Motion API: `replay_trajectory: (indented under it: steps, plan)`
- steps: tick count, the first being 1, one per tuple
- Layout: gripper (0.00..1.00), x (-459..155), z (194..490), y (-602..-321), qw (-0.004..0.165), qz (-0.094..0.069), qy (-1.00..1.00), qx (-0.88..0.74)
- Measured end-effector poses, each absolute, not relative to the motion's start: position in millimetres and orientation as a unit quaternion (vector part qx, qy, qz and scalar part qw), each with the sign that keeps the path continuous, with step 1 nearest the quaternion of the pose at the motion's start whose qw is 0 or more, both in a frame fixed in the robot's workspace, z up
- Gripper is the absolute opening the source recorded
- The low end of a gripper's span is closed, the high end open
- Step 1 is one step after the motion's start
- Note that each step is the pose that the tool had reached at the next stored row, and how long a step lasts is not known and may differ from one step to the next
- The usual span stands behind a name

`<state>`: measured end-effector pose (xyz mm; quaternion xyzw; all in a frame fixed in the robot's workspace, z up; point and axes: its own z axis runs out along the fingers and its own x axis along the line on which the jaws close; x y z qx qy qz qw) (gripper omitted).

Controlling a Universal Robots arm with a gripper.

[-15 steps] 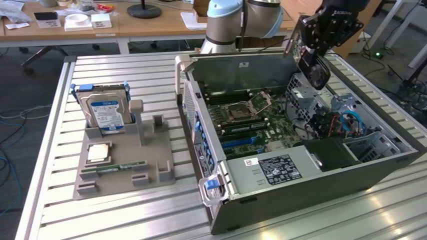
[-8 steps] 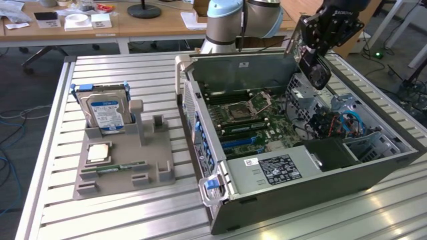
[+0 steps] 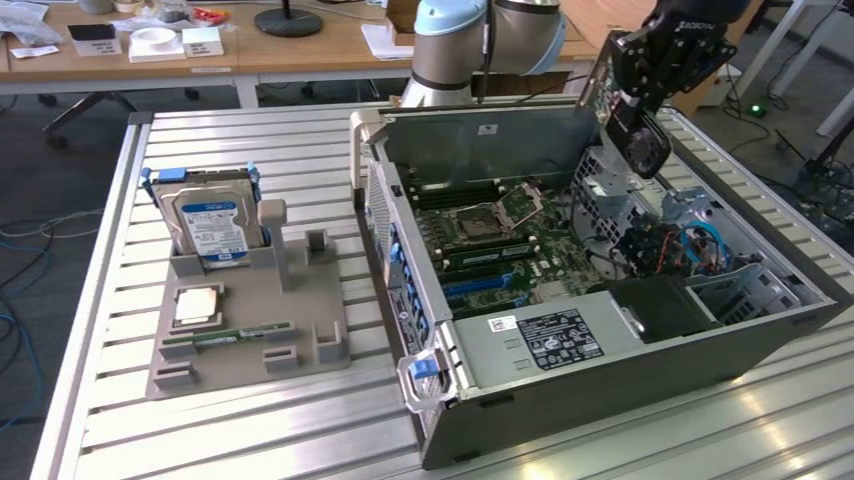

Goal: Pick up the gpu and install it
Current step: 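Pick up the gpu and move the gpu toward the slot, then insert the gpu into the slot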

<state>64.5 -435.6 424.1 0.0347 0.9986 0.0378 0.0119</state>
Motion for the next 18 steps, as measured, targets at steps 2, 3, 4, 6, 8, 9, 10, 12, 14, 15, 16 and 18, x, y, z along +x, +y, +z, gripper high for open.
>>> replay_trajectory:
  steps: [2, 3, 4, 6, 8, 9, 10, 12, 14, 15, 16, 18]
  plan:
    - [0.26, 67.1, 424.1, -435.6, 0.012, 0.038, 0.999, 0.035]
    - [0.26, 68.1, 424.0, -435.6, 0.012, 0.038, 0.999, 0.035]
    - [0.26, 69.1, 424.0, -435.6, 0.012, 0.038, 0.999, 0.035]
    - [0.26, 70.3, 424.0, -435.6, 0.012, 0.038, 0.999, 0.035]
    - [0.26, 70.3, 424.1, -435.6, 0.012, 0.038, 0.999, 0.035]
    - [0.26, 70.4, 424.1, -435.6, 0.012, 0.038, 0.999, 0.035]
    - [0.26, 70.4, 424.1, -435.6, 0.012, 0.038, 0.999, 0.035]
    - [0.26, 70.4, 424.1, -435.6, 0.012, 0.038, 0.999, 0.035]
    - [0.26, 70.4, 424.0, -435.6, 0.012, 0.038, 0.999, 0.035]
    - [0.26, 70.4, 424.0, -435.6, 0.012, 0.038, 0.999, 0.035]
    - [0.26, 70.4, 424.0, -435.6, 0.012, 0.038, 0.999, 0.035]
    - [0.26, 70.4, 424.0, -435.6, 0.012, 0.038, 0.999, 0.034]
